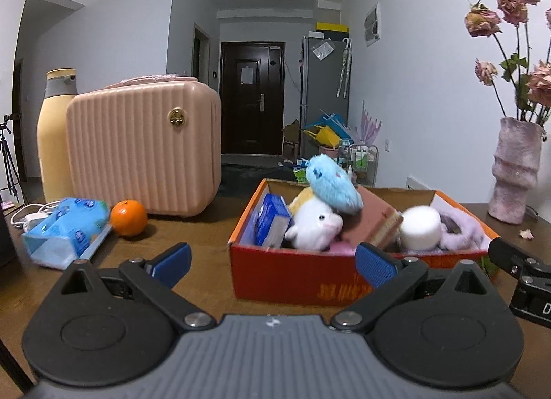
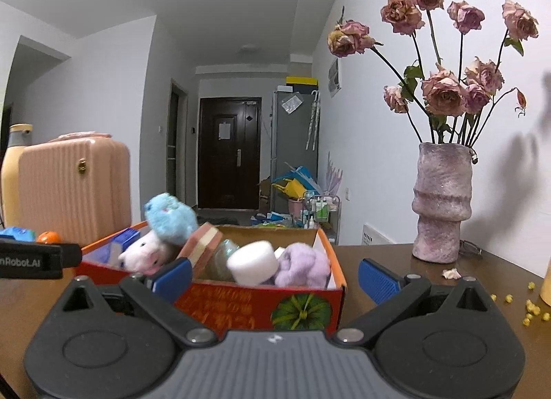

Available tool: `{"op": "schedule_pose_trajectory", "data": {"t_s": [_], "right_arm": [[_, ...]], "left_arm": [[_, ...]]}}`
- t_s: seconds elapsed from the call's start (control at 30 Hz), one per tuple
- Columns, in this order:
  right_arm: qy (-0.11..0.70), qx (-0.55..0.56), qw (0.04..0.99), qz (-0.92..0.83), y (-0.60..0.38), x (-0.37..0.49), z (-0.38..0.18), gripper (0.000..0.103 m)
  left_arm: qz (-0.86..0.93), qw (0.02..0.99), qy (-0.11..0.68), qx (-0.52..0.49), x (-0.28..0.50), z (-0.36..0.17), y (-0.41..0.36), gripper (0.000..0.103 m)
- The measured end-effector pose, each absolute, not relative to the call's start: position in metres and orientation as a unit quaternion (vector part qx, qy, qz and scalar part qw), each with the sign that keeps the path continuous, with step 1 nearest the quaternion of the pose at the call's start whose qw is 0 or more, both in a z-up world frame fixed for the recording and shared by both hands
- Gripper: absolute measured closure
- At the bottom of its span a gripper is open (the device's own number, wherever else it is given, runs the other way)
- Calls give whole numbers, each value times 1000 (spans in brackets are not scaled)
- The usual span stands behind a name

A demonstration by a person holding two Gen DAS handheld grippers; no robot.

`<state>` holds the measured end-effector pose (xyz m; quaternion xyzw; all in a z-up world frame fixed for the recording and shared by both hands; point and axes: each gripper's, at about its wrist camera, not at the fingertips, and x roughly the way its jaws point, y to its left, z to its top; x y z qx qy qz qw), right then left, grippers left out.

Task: Organize soft objects

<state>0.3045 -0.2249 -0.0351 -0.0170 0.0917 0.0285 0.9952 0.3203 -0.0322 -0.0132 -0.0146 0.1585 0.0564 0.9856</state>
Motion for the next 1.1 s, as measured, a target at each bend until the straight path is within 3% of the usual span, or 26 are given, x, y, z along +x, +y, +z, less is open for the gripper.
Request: {"op": "schedule_pose_trajectory", "data": {"t_s": [0.47,1.1], "right_arm": [[135,-11,990,40,-221,209,-26,0],[134,-27,988,67,-210,75,4,0]], "left_arm": [[27,982,189,-2,221,-4,-24,0],[3,988,155,8,90,21,-21,0]]}}
